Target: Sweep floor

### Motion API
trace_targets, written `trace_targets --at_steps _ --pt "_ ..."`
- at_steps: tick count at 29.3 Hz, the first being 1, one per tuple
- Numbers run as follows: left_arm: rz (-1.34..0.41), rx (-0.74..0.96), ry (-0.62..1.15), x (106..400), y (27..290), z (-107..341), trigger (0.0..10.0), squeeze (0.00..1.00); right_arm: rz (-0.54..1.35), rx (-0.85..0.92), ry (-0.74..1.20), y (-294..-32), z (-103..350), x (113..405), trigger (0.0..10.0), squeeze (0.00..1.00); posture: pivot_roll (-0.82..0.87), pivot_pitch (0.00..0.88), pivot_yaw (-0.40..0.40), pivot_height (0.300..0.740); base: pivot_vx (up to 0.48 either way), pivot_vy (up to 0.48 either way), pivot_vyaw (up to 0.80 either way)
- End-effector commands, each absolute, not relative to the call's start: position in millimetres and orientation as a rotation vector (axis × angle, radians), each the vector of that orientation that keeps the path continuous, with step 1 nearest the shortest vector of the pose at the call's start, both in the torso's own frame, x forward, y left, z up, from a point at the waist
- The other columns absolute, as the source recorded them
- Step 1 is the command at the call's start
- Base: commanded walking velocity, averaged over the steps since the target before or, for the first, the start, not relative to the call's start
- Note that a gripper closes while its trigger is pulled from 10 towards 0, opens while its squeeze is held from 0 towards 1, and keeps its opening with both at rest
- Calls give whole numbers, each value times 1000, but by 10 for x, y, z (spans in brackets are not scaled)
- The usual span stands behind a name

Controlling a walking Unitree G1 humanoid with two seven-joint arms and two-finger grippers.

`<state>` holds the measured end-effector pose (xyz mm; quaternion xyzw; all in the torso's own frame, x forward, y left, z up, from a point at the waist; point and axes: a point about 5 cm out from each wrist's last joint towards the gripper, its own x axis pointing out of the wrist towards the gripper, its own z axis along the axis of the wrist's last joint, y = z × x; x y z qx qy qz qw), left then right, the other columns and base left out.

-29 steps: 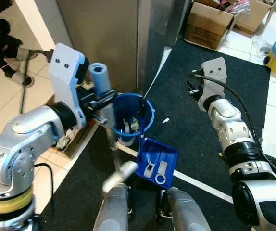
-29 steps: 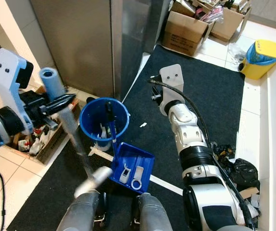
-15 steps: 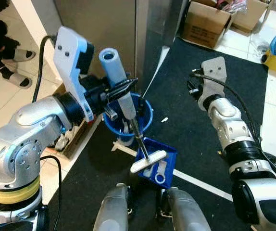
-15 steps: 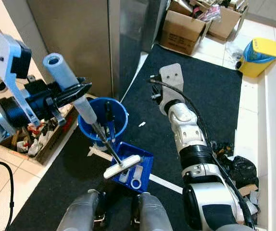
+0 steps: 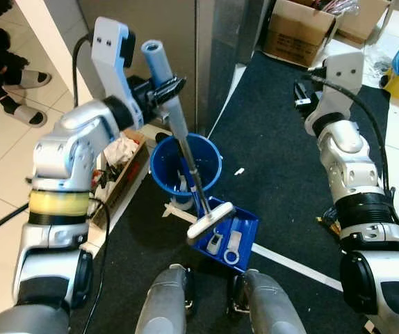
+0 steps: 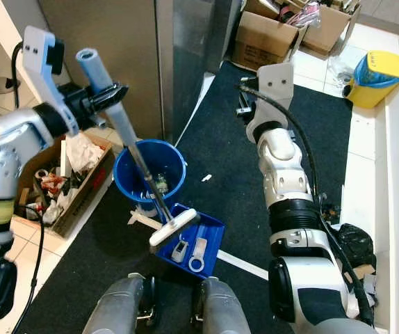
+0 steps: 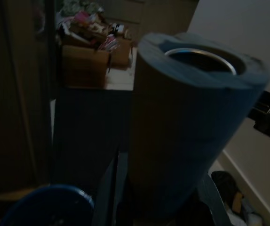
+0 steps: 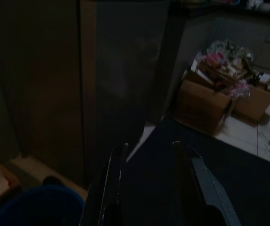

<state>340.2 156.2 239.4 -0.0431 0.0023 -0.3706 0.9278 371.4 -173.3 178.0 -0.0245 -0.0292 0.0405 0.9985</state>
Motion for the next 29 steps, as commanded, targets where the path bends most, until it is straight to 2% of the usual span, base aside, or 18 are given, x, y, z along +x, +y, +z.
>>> trace_targets --at_steps 1,9,17,23,29 --pt "-814 -121 -65 3407 1486 2509 10000 0 63 -32 -50 -1767 1739 3682 10000 0 47 79 10 740 0 0 0" --pt "-954 -117 -47 3333 1242 2396 10000 0 51 -26 -44 -1791 1701 3644 10000 0 54 77 11 740 0 0 0" --pt "-1025 3 -20 3304 781 2190 10000 0 92 25 -108 -1579 1894 3662 10000 0 56 75 14 740 0 0 0" --pt "-917 61 2 3450 747 2109 10000 0 113 40 -162 -1505 2034 3639 10000 0 44 76 26 740 0 0 0" --pt "-951 74 -30 3540 725 2219 10000 0 154 31 -178 -1533 2115 3591 10000 0 28 84 45 740 0 0 0"
